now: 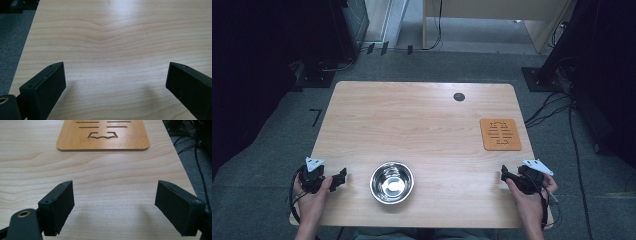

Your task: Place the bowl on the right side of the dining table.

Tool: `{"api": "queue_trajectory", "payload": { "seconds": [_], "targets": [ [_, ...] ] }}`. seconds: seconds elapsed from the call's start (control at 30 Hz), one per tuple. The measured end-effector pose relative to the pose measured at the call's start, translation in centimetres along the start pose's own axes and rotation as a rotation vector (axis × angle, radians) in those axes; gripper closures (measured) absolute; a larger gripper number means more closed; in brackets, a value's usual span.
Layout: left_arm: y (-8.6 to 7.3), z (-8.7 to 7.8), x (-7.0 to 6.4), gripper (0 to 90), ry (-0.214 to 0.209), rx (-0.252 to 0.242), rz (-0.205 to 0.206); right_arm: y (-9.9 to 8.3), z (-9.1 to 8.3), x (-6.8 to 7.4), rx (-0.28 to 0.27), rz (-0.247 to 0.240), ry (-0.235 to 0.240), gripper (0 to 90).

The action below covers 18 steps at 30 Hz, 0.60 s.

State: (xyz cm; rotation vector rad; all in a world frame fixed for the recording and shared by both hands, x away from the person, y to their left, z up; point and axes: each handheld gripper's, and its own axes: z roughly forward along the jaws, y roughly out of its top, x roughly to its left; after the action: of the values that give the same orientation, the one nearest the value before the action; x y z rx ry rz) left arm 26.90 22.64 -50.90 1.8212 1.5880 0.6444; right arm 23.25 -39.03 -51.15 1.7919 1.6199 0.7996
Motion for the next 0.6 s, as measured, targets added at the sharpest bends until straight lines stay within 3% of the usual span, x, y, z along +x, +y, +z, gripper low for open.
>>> {"api": "queue_trajectory", "payload": {
  "seconds": [0.27, 0.37, 0.6],
  "targets": [
    [0.4, -1.0, -1.5, 2.5, -0.026, -0.052, 0.018, 0.5, -0.8, 1.0, -0.036, 0.006, 0.035, 15.7],
    [0.5, -1.4, -2.4, 2.5, -0.022, -0.072, 0.046, 0.9, -1.2, 2.0, -0.051, 0.011, 0.076, 15.9],
    [0.8, -2.4, -3.7, 2.6, -0.02, -0.128, 0.058, 1.3, -1.8, 3.6, -0.068, 0.003, 0.134, 16.2]
  ]
}}
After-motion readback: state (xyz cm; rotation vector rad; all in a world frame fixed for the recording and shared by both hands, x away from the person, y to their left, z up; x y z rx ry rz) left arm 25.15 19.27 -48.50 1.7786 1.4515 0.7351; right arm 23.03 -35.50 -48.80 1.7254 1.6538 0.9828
